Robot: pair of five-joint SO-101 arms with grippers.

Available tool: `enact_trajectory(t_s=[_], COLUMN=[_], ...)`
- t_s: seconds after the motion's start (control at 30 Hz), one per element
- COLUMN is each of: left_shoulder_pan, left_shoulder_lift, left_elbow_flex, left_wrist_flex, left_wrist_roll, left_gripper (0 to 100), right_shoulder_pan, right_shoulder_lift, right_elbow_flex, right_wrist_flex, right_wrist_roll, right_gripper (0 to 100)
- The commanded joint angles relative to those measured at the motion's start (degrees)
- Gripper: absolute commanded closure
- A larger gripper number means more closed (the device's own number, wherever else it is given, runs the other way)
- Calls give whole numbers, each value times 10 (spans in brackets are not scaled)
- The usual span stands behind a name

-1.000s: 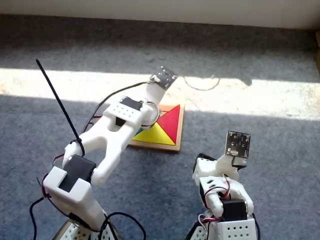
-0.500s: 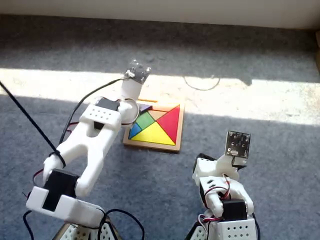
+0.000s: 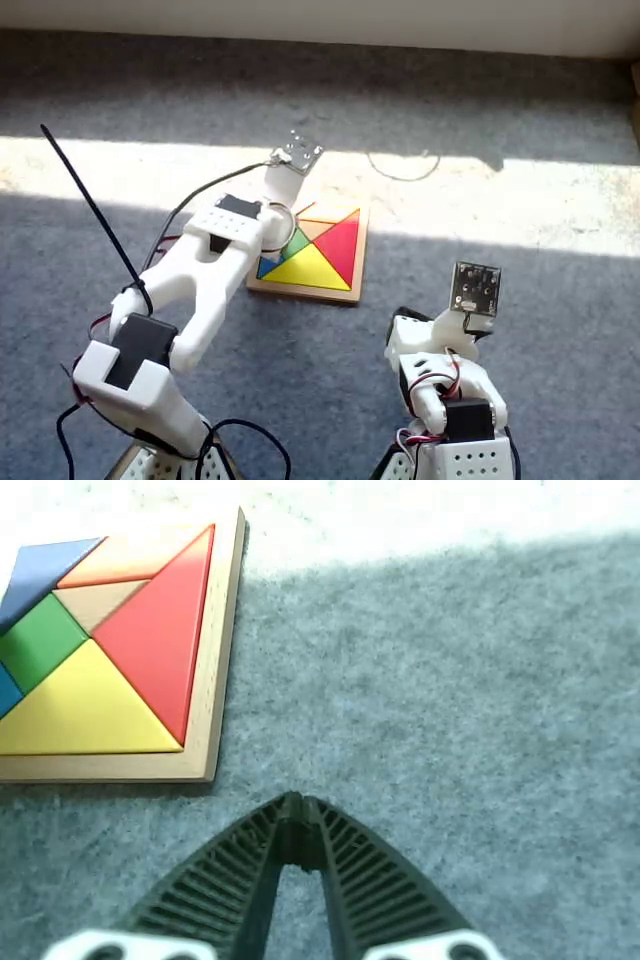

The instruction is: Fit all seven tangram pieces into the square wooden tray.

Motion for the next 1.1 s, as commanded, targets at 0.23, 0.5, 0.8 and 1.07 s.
enact_trajectory(t_s=[0.23,0.5,0.8,1.07], left_shoulder_pan=[-5,-13,-79,-115], left_shoulder_lift=[-105,-351,-628,-893], left_elbow_flex=[6,164,354,531], left_wrist_flex=[15,18,18,19], left_wrist_roll=[7,7,7,7], left_gripper=[995,995,995,995], right_shoulder_pan=[8,8,8,8], right_shoulder_lift=[-6,-6,-6,-6], right_elbow_flex=[62,62,62,62], right_wrist_flex=[5,5,5,5], right_wrist_roll=[7,7,7,7], right_gripper=[994,994,994,994])
